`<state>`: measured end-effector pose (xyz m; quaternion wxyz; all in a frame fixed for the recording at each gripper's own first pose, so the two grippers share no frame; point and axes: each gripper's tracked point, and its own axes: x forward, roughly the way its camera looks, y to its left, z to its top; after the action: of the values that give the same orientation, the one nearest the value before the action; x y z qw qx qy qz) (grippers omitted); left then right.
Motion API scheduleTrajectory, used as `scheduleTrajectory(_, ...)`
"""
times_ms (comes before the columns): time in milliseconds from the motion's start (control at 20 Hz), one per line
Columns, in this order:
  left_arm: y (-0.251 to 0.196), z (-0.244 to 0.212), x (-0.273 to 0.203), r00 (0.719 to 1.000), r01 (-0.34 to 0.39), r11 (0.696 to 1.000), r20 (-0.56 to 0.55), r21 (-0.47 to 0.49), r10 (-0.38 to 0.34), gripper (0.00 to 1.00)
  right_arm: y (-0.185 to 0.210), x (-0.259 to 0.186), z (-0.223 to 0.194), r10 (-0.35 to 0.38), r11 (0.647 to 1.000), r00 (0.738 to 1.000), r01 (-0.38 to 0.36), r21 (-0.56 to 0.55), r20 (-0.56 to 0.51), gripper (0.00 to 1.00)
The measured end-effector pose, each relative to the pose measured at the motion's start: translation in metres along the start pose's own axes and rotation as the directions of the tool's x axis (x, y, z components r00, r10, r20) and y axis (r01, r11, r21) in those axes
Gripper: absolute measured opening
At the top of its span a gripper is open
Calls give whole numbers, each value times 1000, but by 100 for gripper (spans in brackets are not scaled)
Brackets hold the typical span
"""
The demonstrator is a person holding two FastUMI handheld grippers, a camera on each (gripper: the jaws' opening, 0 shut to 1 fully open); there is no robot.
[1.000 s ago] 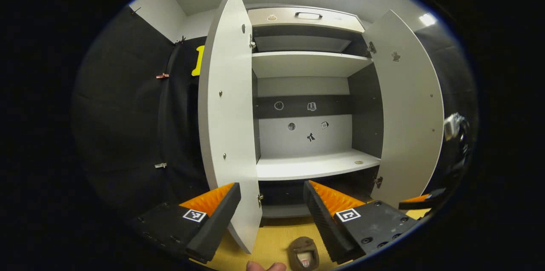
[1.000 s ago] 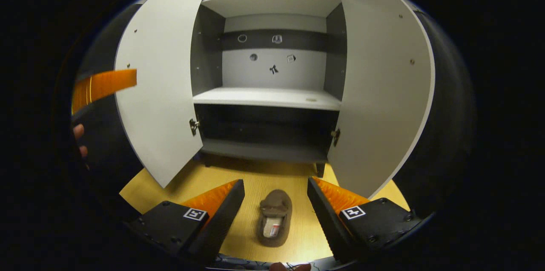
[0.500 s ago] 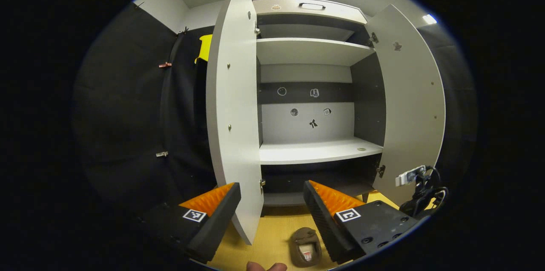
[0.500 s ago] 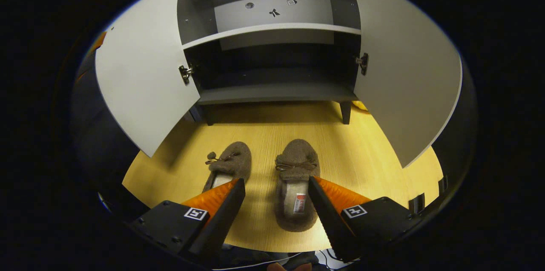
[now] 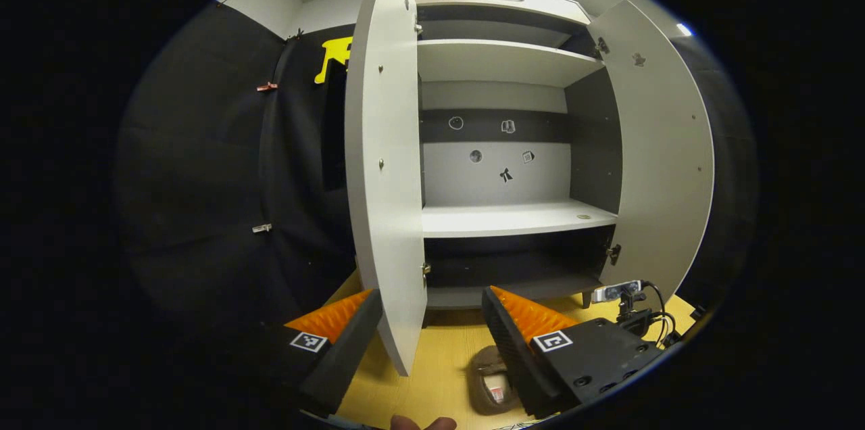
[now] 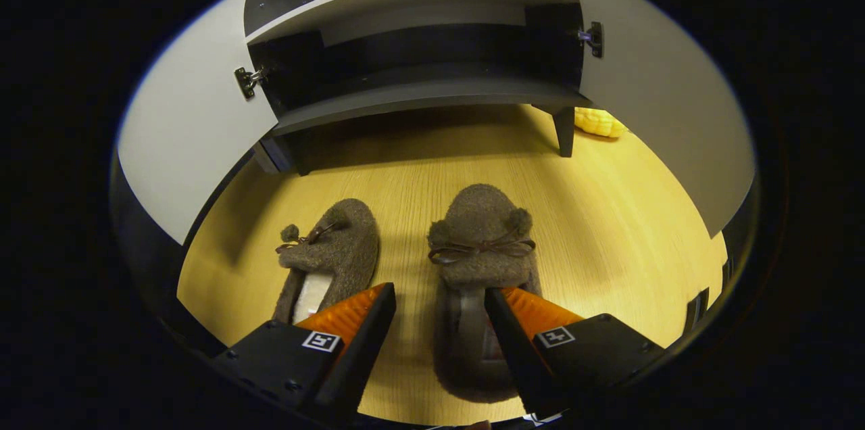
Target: Grab one shoe with the right hand and put it into the shoe cabinet, grab the other shoe with the left hand and put it into the shoe cabinet; then close the right door with the right hand and the left door with the left hand.
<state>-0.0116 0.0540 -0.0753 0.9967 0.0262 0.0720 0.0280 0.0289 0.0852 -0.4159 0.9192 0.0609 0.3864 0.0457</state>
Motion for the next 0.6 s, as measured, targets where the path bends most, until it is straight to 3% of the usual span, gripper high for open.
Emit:
scheduleTrajectory(50,1,-3,0,1000,-1,1000,-6,1,1,95,0,7,-1,-7,1000,1000,7,4,1,88)
scheduleTrajectory(150,4,-5,0,1000,-4,1000,-12,16,4,95,0,23,-2,-28,999,1000,29,23,-2,77)
scheduleTrajectory(200,4,-5,0,1000,-1,1000,-13,21,1,95,-5,30,-2,-51,998,999,51,25,-1,57)
scheduleTrajectory(250,4,-5,0,1000,1,1000,-13,24,-1,95,-9,31,2,-73,997,997,73,26,18,53)
scheduleTrajectory(400,6,-7,3,1000,6,1000,-19,26,-6,95,-11,37,7,-81,994,996,79,70,26,17)
scheduleTrajectory(600,4,-8,4,1000,19,1000,-20,11,-18,95,-14,25,20,-71,997,996,70,8,51,17)
